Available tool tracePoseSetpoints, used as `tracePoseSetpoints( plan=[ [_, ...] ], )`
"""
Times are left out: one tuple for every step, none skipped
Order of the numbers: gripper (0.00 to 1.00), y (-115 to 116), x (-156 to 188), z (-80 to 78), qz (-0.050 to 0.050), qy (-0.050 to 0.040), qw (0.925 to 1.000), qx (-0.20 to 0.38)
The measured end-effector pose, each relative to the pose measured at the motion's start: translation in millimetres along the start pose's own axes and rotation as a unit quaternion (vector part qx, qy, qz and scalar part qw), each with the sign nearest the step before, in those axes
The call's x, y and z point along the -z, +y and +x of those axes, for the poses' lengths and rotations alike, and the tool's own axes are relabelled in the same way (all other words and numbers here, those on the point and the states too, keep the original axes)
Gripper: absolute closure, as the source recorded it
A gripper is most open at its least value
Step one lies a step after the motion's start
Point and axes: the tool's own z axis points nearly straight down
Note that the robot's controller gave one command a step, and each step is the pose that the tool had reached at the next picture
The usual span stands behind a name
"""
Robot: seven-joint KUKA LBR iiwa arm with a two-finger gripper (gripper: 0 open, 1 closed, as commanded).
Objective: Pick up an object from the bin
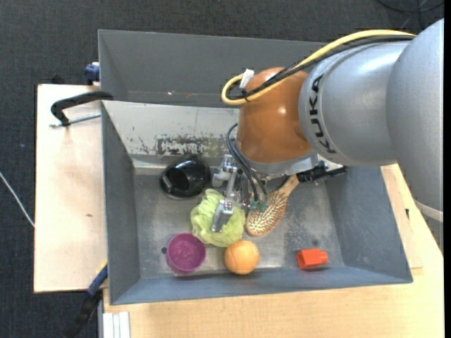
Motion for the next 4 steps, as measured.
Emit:
tracePoseSetpoints(
  plan=[
    [0.00, -2, -31, 3.0, 0.000, 0.0009, 0.9941, -0.109],
    [1.00, 4, -55, 24.7, -0.005, -0.0124, 0.9948, -0.101],
    [1.00, 4, -55, 24.7, -0.005, -0.0123, 0.9948, -0.101],
    [1.00, 4, -53, 24.9, -0.004, -0.0104, 0.9948, -0.101]
  ],
)
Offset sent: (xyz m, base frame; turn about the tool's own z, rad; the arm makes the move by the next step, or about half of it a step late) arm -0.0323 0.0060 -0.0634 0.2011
